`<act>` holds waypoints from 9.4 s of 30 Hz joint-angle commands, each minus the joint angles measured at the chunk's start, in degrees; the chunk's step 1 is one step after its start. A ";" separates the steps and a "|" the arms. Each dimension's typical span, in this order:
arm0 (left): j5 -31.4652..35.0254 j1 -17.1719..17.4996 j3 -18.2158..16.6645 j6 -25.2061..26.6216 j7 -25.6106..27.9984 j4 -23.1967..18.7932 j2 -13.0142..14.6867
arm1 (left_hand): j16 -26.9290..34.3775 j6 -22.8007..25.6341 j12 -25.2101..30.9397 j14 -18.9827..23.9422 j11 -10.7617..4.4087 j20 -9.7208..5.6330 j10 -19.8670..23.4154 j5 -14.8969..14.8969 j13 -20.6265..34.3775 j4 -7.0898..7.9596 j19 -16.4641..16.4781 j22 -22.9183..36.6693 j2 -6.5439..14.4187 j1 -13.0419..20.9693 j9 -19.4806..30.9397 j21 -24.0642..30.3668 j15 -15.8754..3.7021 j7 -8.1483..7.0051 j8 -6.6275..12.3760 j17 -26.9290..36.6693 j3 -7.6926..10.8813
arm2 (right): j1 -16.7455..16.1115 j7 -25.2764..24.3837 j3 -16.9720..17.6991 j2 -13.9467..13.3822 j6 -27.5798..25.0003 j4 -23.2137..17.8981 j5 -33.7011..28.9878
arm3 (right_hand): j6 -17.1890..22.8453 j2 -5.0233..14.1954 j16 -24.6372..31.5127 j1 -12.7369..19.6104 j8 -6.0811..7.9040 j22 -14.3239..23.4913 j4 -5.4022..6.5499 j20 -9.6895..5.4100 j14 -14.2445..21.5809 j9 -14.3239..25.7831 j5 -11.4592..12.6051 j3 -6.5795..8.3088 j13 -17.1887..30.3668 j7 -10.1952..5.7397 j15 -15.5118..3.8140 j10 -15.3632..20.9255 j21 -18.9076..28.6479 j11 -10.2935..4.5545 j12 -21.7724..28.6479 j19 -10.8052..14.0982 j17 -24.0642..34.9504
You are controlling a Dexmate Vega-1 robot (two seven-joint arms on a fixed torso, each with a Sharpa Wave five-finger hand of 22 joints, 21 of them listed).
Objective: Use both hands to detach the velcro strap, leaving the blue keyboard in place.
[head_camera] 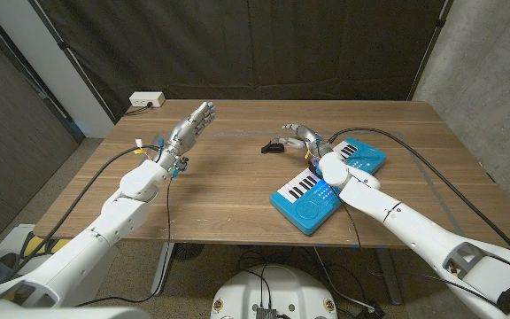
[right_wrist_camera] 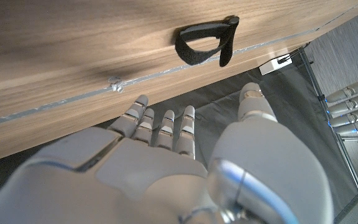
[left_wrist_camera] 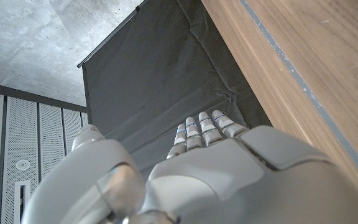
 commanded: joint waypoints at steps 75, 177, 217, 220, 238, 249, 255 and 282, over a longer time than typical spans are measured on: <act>-4.70 -2.08 -0.45 1.59 -3.17 4.05 -1.43 | 0.08 1.64 -0.30 1.08 -1.38 1.37 1.30 -1.58 0.18 1.36 -0.48 0.31 1.48 -1.31 0.14 -0.10 -0.55 -0.76 -0.44 0.37 -1.26 | 3.75 -10.60 -5.60 4.85 1.90 12.55 -12.04 | 33.38 7.27 2.09 16.59 21.25 0.98 0.70 -5.02 15.33 12.70 -1.11 2.29 1.27 -0.84 -10.05 19.75 1.50 -7.39 6.59 11.86 1.53; 67.19 -4.64 5.65 9.03 43.68 -10.23 4.36 | 0.75 25.07 1.79 12.97 -8.37 2.87 18.90 -5.83 0.73 -10.55 1.08 0.32 2.95 28.35 0.59 0.90 -6.10 -11.09 3.23 -0.08 7.58 | -4.86 -15.33 3.65 3.60 -9.29 -16.99 -17.30 | 25.45 8.04 2.48 8.32 30.61 1.65 2.24 -7.02 27.61 26.33 3.95 8.39 3.53 -0.42 -12.22 32.79 3.36 -7.20 10.17 15.77 1.29; 63.64 -8.70 4.29 9.37 26.94 -21.07 14.35 | -0.81 29.17 -1.31 2.16 -6.35 6.84 6.48 -5.15 1.22 -7.68 -7.03 0.62 2.16 29.07 0.53 -0.80 -3.68 -11.38 -0.10 0.35 5.63 | -4.94 -11.59 9.14 5.38 -11.70 -21.07 5.43 | 26.34 7.71 1.54 7.78 30.73 1.86 1.00 -6.25 31.40 26.29 5.12 9.91 1.51 1.31 -11.24 33.35 4.35 -4.81 8.25 18.17 0.26; 64.25 -7.52 2.63 10.69 25.68 -23.43 15.12 | -0.79 28.32 -1.36 1.73 -5.73 7.26 5.63 -5.14 1.22 -7.65 -7.24 0.64 2.33 29.17 0.56 -0.69 -3.01 -11.14 -0.48 0.35 5.65 | -4.60 -10.30 10.03 5.68 -10.81 -20.54 8.67 | 26.40 7.72 1.46 7.73 30.69 1.87 0.96 -6.15 31.47 26.25 5.20 10.01 1.42 1.34 -11.15 33.32 4.33 -4.79 8.12 18.11 0.26; 74.37 -7.66 1.11 16.75 21.18 -30.96 15.45 | -0.11 28.14 -0.56 2.42 -5.59 7.65 5.64 -5.22 1.19 -7.70 -7.48 0.67 2.69 29.67 0.67 -0.23 -1.87 -8.99 -0.49 0.34 5.68 | 1.29 -2.65 9.90 7.76 -7.67 -12.59 21.50 | 26.61 7.65 1.12 7.57 30.61 1.90 0.69 -5.98 31.72 26.27 5.59 10.46 1.09 1.80 -10.77 33.57 4.26 -4.29 7.69 17.96 0.24; 80.17 -14.21 5.23 16.76 11.53 -31.74 15.41 | -0.02 29.75 -0.22 2.75 -5.09 8.05 5.89 -5.28 1.14 -8.34 -7.18 0.69 3.66 31.48 0.73 0.11 -1.49 -6.43 0.03 0.30 6.50 | -0.08 -0.69 13.23 7.09 -7.71 -13.09 29.53 | 26.69 7.50 0.99 7.50 30.46 1.92 0.48 -5.76 32.00 26.22 5.85 10.75 0.92 1.98 -10.43 33.80 4.31 -4.15 7.44 18.09 0.22; 83.07 -16.62 7.03 15.87 9.02 -31.40 14.63 | -0.14 30.88 -0.05 2.53 -4.84 8.06 6.17 -5.41 1.11 -8.60 -7.27 0.69 3.82 32.14 0.75 0.16 -1.99 -6.03 0.37 0.25 6.73 | -0.42 -0.29 14.21 6.72 -7.66 -13.06 32.51 | 26.61 7.43 0.93 7.49 30.36 1.94 0.37 -5.71 32.13 26.23 5.99 10.90 0.86 2.04 -10.43 34.05 4.36 -4.02 7.38 18.21 0.21; 87.17 -20.66 11.72 12.27 15.42 -24.61 9.44 | 0.54 35.14 0.82 5.12 -5.91 7.45 8.52 -5.85 1.00 -8.77 -5.23 0.64 4.29 33.42 0.77 1.02 -3.44 -7.21 1.23 0.24 7.12 | -2.08 -1.58 15.93 7.76 -0.33 -11.72 37.60 | 27.06 7.16 1.20 7.14 30.05 2.00 0.16 -6.05 34.24 26.12 6.68 11.55 0.65 2.27 -10.92 35.34 4.96 -3.90 7.11 19.72 0.22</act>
